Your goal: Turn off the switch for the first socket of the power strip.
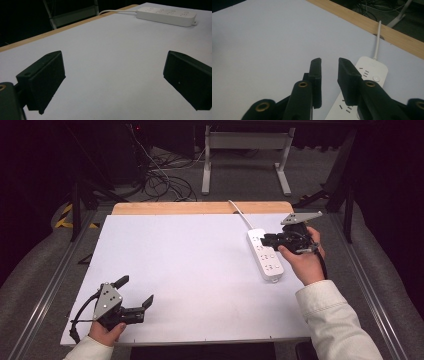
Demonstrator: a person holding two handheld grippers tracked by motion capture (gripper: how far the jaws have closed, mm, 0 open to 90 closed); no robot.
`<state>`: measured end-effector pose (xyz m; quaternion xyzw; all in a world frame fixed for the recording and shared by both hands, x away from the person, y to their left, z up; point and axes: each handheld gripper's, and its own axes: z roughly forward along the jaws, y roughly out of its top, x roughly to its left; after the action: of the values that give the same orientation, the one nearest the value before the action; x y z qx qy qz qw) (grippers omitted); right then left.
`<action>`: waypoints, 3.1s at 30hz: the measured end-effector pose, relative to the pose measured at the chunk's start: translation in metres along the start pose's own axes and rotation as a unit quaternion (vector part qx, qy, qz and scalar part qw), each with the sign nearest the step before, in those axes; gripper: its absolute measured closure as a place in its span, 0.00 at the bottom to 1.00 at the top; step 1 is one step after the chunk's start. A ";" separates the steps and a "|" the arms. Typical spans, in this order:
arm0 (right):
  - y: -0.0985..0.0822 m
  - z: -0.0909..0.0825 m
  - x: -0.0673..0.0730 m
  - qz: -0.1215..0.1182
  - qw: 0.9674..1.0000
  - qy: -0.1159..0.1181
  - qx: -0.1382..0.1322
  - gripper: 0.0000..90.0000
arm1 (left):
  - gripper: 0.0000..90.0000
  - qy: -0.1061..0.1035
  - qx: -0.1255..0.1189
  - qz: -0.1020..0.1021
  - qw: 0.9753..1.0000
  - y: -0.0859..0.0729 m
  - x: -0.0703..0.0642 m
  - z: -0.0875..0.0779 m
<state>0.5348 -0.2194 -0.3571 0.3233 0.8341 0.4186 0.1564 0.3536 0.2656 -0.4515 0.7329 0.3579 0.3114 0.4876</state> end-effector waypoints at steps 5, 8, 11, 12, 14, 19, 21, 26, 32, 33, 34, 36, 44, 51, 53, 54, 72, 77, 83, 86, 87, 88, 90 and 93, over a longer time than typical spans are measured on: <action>0.004 0.005 -0.008 -0.007 1.000 -0.011 0.009 0.94 | 0.04 0.002 0.000 0.002 1.000 0.000 0.001 0.000; 0.006 0.009 -0.012 -0.005 1.000 -0.016 0.015 1.00 | 0.04 0.002 0.000 0.003 1.000 0.000 0.001 0.000; 0.008 0.013 -0.018 0.001 1.000 -0.017 0.025 1.00 | 0.04 0.001 0.001 0.002 1.000 0.000 0.000 0.000; 0.008 0.014 -0.020 0.005 1.000 -0.019 0.025 1.00 | 0.04 0.001 0.001 0.002 1.000 0.000 0.000 0.000; 0.008 0.016 -0.022 0.009 0.999 -0.022 0.026 1.00 | 0.04 0.001 0.000 0.003 1.000 0.000 0.001 0.000; 0.006 0.024 -0.030 0.015 0.999 -0.028 0.039 1.00 | 0.04 0.001 0.001 0.002 1.000 0.000 0.001 0.000; 0.007 0.028 -0.032 0.020 0.998 -0.030 0.046 1.00 | 0.04 0.001 0.001 0.002 1.000 0.000 0.001 0.000; 0.007 0.039 -0.039 0.031 0.996 -0.037 0.068 1.00 | 0.04 0.000 0.004 0.003 1.000 0.000 0.001 0.001; 0.004 0.057 -0.047 0.040 0.994 -0.054 0.082 1.00 | 0.04 0.002 0.005 0.002 1.000 -0.001 0.001 0.001; 0.003 0.060 -0.049 0.041 0.994 -0.058 0.083 1.00 | 0.04 0.002 0.006 0.004 1.000 -0.001 0.001 0.002; 0.003 0.063 -0.050 0.042 0.994 -0.061 0.085 1.00 | 0.04 0.003 0.005 0.001 1.000 -0.001 0.001 0.002; 0.002 0.068 -0.053 0.044 0.993 -0.069 0.087 1.00 | 0.04 0.003 0.005 0.001 1.000 -0.001 0.001 0.002; -0.003 0.080 -0.062 0.049 0.991 -0.096 0.085 1.00 | 0.04 0.001 0.008 0.001 1.000 -0.001 0.002 0.002; -0.008 0.089 -0.069 0.046 0.990 -0.108 0.080 1.00 | 0.05 0.000 0.008 0.001 1.000 -0.001 0.002 0.002; -0.009 0.092 -0.070 0.045 0.990 -0.109 0.083 1.00 | 0.05 0.000 0.009 0.001 1.000 -0.001 0.002 0.002; -0.010 0.093 -0.071 0.045 0.989 -0.109 0.084 1.00 | 0.05 0.000 0.009 0.001 1.000 -0.001 0.002 0.002; -0.022 0.108 -0.076 0.053 0.989 -0.117 0.080 1.00 | 0.05 -0.001 0.008 0.002 1.000 -0.001 0.002 0.002; -0.023 0.109 -0.076 0.053 0.988 -0.122 0.084 1.00 | 0.05 -0.002 0.008 0.002 1.000 -0.002 0.002 0.002; -0.024 0.110 -0.077 0.053 0.987 -0.124 0.086 1.00 | 0.05 -0.002 0.009 0.004 1.000 -0.001 0.002 0.002; -0.025 0.111 -0.077 0.053 0.987 -0.124 0.088 1.00 | 0.05 -0.002 0.011 0.005 1.000 -0.001 0.002 0.002; -0.025 0.111 -0.077 0.053 0.987 -0.124 0.089 1.00 | 0.05 -0.002 0.010 0.004 1.000 -0.001 0.002 0.002; -0.025 0.111 -0.077 0.051 0.987 -0.126 0.091 1.00 | 0.05 -0.002 0.011 0.005 1.000 -0.001 0.002 0.002; -0.025 0.112 -0.077 0.049 0.987 -0.124 0.089 1.00 | 0.05 -0.002 0.010 0.005 1.000 -0.001 0.002 0.002; -0.026 0.112 -0.077 0.047 0.987 -0.126 0.089 1.00 | 0.05 -0.002 0.010 0.003 1.000 -0.002 0.002 0.003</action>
<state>0.6408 -0.2153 -0.4458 0.4249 0.8256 0.3053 0.2114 0.3563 0.2663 -0.4537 0.7394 0.3578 0.3075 0.4804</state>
